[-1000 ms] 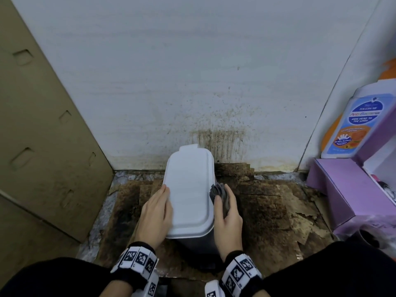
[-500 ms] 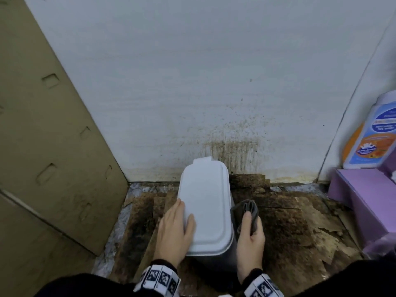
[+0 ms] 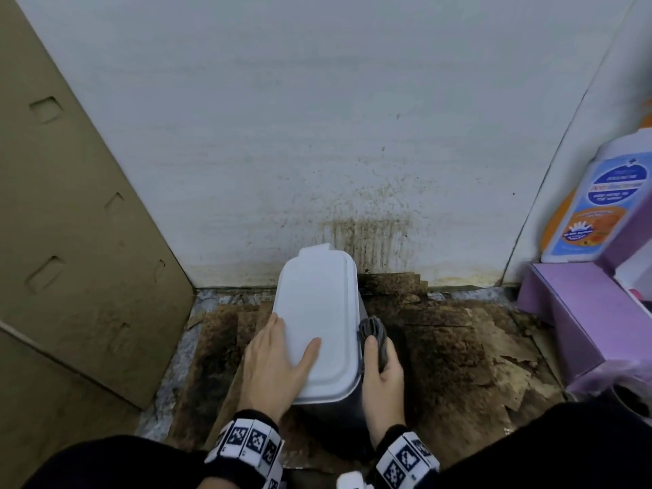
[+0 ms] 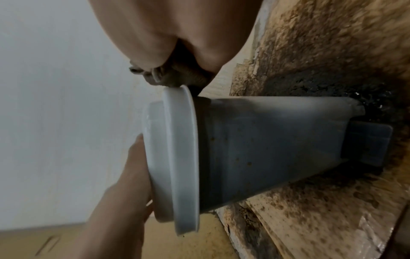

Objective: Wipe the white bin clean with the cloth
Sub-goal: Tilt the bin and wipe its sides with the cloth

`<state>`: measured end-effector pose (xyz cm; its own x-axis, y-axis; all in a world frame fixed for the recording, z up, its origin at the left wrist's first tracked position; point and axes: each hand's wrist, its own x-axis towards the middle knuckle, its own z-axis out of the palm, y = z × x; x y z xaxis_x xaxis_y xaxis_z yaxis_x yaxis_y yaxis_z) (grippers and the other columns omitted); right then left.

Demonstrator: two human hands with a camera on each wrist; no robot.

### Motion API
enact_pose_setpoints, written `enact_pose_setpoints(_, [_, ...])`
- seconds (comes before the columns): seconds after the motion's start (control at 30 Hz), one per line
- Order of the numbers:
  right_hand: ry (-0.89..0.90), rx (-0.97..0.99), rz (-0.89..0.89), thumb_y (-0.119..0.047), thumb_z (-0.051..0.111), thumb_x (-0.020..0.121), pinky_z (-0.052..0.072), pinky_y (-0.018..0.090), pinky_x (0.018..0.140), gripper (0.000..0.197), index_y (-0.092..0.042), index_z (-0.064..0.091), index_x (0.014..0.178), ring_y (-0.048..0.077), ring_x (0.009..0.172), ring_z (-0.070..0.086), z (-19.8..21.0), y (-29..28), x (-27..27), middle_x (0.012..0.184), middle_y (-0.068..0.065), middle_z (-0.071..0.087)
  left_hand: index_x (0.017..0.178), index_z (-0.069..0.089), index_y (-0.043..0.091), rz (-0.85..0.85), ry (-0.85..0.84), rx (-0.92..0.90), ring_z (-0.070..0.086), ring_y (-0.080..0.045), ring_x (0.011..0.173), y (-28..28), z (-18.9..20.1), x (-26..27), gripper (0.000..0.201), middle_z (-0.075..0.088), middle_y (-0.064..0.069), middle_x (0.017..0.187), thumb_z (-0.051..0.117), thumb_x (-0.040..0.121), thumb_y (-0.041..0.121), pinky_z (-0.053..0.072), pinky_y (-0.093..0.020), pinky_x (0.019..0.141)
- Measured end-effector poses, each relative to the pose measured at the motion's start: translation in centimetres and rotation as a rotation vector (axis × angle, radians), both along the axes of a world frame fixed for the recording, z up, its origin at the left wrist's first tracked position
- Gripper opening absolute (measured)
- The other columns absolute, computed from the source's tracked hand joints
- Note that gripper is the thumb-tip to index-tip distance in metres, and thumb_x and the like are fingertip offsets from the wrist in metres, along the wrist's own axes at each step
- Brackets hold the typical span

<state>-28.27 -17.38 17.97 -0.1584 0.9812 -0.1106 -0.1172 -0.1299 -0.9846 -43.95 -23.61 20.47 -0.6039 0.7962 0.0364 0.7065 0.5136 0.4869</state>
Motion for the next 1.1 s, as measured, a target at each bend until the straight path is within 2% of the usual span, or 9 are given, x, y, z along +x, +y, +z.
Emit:
enact_pose_setpoints(0.2, [-0.068, 0.070, 0.089, -0.038, 0.047, 0.102, 0.046, 0.019, 0.099, 0.034, -0.034, 0.054, 0.136, -0.009, 0.116, 0.056, 0.4, -1.0, -1.0, 0.124, -0.024, 0.063, 0.150, 0.034, 0.015, 0.050, 0.101, 0.033, 0.023, -0.022, 0.150, 0.2, -0.5, -0.4, 0.083, 0.030, -0.008, 0.161, 0.024, 0.087, 0.069, 0.017, -0.041, 0.125])
enact_pose_setpoints(0.33, [-0.046, 0.049, 0.137, -0.034, 0.048, 0.103, 0.043, 0.009, 0.094, 0.030, -0.034, 0.053, 0.133, -0.015, 0.112, 0.055, 0.3, -0.8, -1.2, 0.118, -0.030, 0.063, 0.155, 0.032, 0.017, -0.293, 0.086, 0.137, 0.017, -0.014, 0.153, 0.9, -0.3, -1.4, 0.057, 0.024, 0.002, 0.165, 0.035, 0.100, 0.031, 0.017, -0.040, 0.126])
enact_pose_setpoints(0.4, [-0.018, 0.021, 0.212, -0.033, 0.048, 0.103, 0.045, 0.012, 0.097, 0.033, -0.029, 0.056, 0.135, -0.009, 0.116, 0.057, 0.2, -0.3, -1.1, 0.121, -0.024, 0.066, 0.154, 0.036, 0.017, -0.311, -0.043, 0.185, 0.024, -0.010, 0.150, 1.3, -0.1, -1.4, 0.049, 0.030, 0.005, 0.162, 0.038, 0.105, 0.020, 0.022, -0.040, 0.125])
enact_pose_setpoints(0.5, [-0.002, -0.018, 0.300, -0.033, 0.048, 0.104, 0.045, 0.032, 0.109, 0.036, -0.023, 0.057, 0.137, 0.004, 0.123, 0.059, 0.5, 0.5, -0.9, 0.129, -0.011, 0.066, 0.150, 0.039, 0.019, -0.204, -0.175, 0.230, 0.029, -0.010, 0.145, 1.4, 0.2, -1.4, 0.054, 0.037, 0.007, 0.155, 0.037, 0.103, 0.047, 0.026, -0.040, 0.123])
enact_pose_setpoints(0.6, [0.083, -0.118, 0.253, -0.031, 0.048, 0.104, 0.047, 0.039, 0.108, 0.035, -0.022, 0.059, 0.136, 0.011, 0.121, 0.062, -0.1, 1.0, -0.9, 0.128, -0.006, 0.068, 0.152, 0.033, 0.018, -0.196, -0.078, 0.181, 0.024, -0.015, 0.146, 1.5, -0.2, -2.1, 0.076, 0.032, 0.003, 0.156, 0.029, 0.093, 0.065, 0.021, -0.040, 0.123])
enact_pose_setpoints(0.73, [0.019, -0.165, 0.048, -0.044, 0.050, 0.101, 0.046, 0.045, 0.109, 0.038, -0.028, 0.059, 0.134, 0.012, 0.121, 0.062, -2.6, 1.1, -1.1, 0.127, -0.008, 0.068, 0.156, 0.028, 0.017, -0.159, -0.046, 0.171, 0.019, -0.018, 0.150, 1.5, -1.0, -2.9, 0.081, 0.027, -0.001, 0.161, 0.031, 0.091, 0.065, 0.018, -0.042, 0.124])
enact_pose_setpoints(0.87, [-0.050, -0.141, -0.019, -0.042, 0.047, 0.103, 0.044, 0.042, 0.111, 0.041, -0.023, 0.056, 0.138, 0.010, 0.123, 0.059, -3.5, 0.3, -1.4, 0.131, -0.006, 0.065, 0.156, 0.029, 0.018, -0.123, -0.083, 0.198, 0.019, -0.016, 0.151, 1.6, -1.1, -3.4, 0.079, 0.026, 0.001, 0.163, 0.034, 0.091, 0.061, 0.017, -0.042, 0.125])
enact_pose_setpoints(0.97, [-0.075, -0.095, 0.008, -0.038, 0.045, 0.104, 0.042, 0.030, 0.111, 0.038, -0.024, 0.055, 0.137, 0.002, 0.122, 0.056, -3.5, -0.6, -2.0, 0.129, -0.010, 0.063, 0.157, 0.030, 0.017, -0.114, -0.115, 0.212, 0.021, -0.016, 0.152, 2.2, -0.9, -2.8, 0.069, 0.028, 0.000, 0.164, 0.041, 0.097, 0.050, 0.017, -0.039, 0.126])
enact_pose_setpoints(1.1, [-0.041, -0.082, 0.093, -0.032, 0.043, 0.105, 0.033, -0.006, 0.086, 0.018, -0.045, 0.047, 0.118, -0.034, 0.098, 0.045, -2.2, -1.6, -3.0, 0.112, -0.034, 0.050, 0.158, 0.026, 0.017, -0.117, -0.114, 0.193, 0.020, -0.016, 0.153, 3.3, -0.6, -1.4, 0.060, 0.025, 0.000, 0.166, 0.048, 0.104, 0.033, 0.014, -0.035, 0.126])
